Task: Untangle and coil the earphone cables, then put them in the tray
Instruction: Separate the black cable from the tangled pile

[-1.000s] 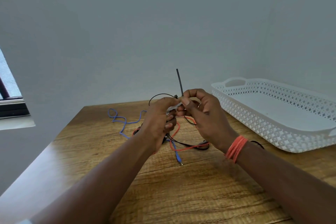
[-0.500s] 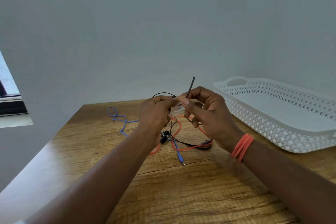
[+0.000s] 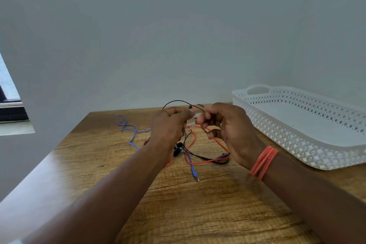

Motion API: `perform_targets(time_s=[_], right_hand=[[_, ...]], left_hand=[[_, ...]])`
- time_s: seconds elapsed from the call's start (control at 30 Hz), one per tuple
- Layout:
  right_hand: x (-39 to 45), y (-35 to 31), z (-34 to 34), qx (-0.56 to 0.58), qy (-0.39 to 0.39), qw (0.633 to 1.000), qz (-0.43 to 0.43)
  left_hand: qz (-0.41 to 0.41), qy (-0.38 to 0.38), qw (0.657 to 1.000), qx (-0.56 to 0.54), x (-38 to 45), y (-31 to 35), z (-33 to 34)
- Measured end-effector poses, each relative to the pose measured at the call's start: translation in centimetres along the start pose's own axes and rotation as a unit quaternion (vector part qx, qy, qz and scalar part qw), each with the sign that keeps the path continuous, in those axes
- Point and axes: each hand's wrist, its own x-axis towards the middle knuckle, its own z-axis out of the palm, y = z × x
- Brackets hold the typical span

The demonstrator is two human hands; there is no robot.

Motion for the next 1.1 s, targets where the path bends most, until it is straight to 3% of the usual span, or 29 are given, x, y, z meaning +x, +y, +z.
perform_targets(time_s=[0.3,0.6,1.1], right_hand=[[-0.15,-0.26,0.23,0.014,0.009,0.999,0.028],[-0.10,-0.34,0.14,-0.013,0.033,0.999,0.042],[-0.11,-0.44,0.00,-0.024,0.051,0.997,0.057]], left_hand=[[0.019,-0.015,1.000,-0.006,-0.20,0.01,0.04],[0.002,-0.077,0.997,-0.006,-0.73,-0.05,0.22],[0.000,-0.071,0.997,0.001,-0.90,-0.20,0.59]])
